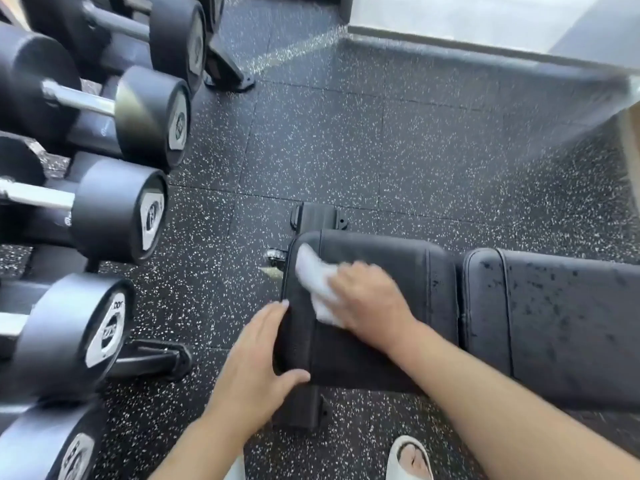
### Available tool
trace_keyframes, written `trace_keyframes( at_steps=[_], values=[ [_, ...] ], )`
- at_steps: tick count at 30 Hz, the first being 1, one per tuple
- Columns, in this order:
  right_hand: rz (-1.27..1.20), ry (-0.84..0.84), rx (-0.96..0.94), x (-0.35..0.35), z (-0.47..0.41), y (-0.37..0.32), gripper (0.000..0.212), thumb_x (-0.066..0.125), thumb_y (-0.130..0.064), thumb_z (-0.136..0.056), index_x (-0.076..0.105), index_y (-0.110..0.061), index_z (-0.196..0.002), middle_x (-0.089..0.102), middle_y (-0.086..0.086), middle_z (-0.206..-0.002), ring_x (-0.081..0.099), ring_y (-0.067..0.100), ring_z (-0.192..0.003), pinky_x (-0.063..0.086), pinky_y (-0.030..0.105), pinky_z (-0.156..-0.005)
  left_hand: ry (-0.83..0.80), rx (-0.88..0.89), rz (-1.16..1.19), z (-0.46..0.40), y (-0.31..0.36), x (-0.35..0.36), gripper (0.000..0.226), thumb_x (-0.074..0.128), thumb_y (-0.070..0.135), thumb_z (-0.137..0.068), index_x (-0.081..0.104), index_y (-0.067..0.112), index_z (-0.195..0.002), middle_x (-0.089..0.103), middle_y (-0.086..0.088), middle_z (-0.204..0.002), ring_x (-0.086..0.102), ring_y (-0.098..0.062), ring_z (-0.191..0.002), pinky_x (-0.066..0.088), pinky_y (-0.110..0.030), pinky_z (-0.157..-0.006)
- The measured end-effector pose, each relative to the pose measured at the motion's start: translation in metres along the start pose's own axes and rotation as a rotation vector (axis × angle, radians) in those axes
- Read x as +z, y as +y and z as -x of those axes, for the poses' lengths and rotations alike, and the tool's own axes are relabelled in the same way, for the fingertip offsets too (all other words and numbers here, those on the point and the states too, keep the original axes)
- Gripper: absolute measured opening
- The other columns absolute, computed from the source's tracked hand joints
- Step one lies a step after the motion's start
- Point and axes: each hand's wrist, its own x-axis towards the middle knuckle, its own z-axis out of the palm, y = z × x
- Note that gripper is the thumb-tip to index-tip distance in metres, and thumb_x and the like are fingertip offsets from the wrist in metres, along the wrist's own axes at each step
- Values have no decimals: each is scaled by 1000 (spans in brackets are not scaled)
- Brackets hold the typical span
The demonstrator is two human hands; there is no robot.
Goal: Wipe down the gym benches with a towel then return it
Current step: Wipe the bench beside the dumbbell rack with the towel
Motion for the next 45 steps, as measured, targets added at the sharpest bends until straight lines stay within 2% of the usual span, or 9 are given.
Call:
trace_keyframes(
  at_steps=[2, 8, 12, 16, 19, 23, 26, 35, 45],
  values=[
    [-40, 110, 220, 1, -30, 22, 23, 58, -34, -95, 63, -12, -89, 57, 8, -78, 54, 32, -69, 44, 44, -59, -1, 21, -23, -8, -1, -3, 112, 90, 47, -72, 20, 41, -159, 25, 24, -163, 20, 1, -153, 24, -33, -126],
    [-79, 94, 359, 0, 12, 2, 23, 58, -39, -95, 57, -16, -91, 54, 3, -82, 51, 28, -73, 42, 44, -63, 89, 112, -147, -27, 29, 0, 68, 62, 37, -97, 33, 27, -158, 33, 10, -162, 27, -9, -152, 24, -33, -126],
    [-132, -47, 321, -13, 123, -20, 32, 81, -27, -78, 55, -21, -96, 43, -5, -85, 45, 23, -70, 39, 39, -59, 46, 191, -309, -46, 61, 10, 66, 61, 32, -98, 36, 20, -158, 34, 2, -162, 30, -21, -152, 30, -47, -123],
    [-119, -98, 254, -28, 181, 2, 26, 77, -27, -84, 60, -20, -104, 40, -6, -88, 40, 22, -70, 34, 37, -59, 14, 269, -469, -71, 87, 40, 66, 56, 34, -96, 34, 23, -158, 32, -2, -165, 27, -28, -154, 29, -57, -121],
    [-85, 53, 385, -27, 133, 33, 15, 66, -29, -90, 61, -15, -94, 47, 1, -81, 48, 28, -66, 39, 41, -57, 63, 243, -589, -78, 89, 70, 65, 47, 40, -96, 36, 25, -158, 29, -5, -168, 22, -31, -156, 19, -62, -123],
    [-50, 212, 657, -18, 35, 86, 29, 55, -37, -100, 59, -10, -90, 58, 9, -82, 55, 34, -73, 45, 44, -63, 149, 261, -642, -78, 77, 86, 67, 45, 41, -93, 38, 25, -157, 29, -4, -167, 21, -31, -156, 15, -61, -124],
    [-85, 212, 698, -14, 16, 94, 28, 56, -39, -101, 56, -13, -90, 58, 7, -83, 55, 33, -76, 45, 44, -65, 163, 253, -674, -79, 78, 88, 67, 44, 42, -93, 37, 26, -157, 28, -4, -168, 21, -31, -157, 16, -61, -124],
    [-153, 176, 565, -14, 157, 6, 13, 62, -30, -96, 61, -18, -102, 45, -5, -85, 41, 23, -68, 39, 41, -58, 224, 283, -669, -79, 74, 93, 67, 45, 39, -91, 40, 25, -157, 29, -5, -168, 23, -32, -156, 15, -62, -124],
    [-189, 130, 799, -9, -1, 130, 26, 57, -42, -100, 59, -16, -98, 62, 6, -89, 59, 34, -83, 42, 41, -66, 237, 287, -696, -80, 75, 93, 68, 47, 39, -90, 41, 24, -156, 31, -6, -166, 24, -33, -155, 18, -63, -123]
  ],
)
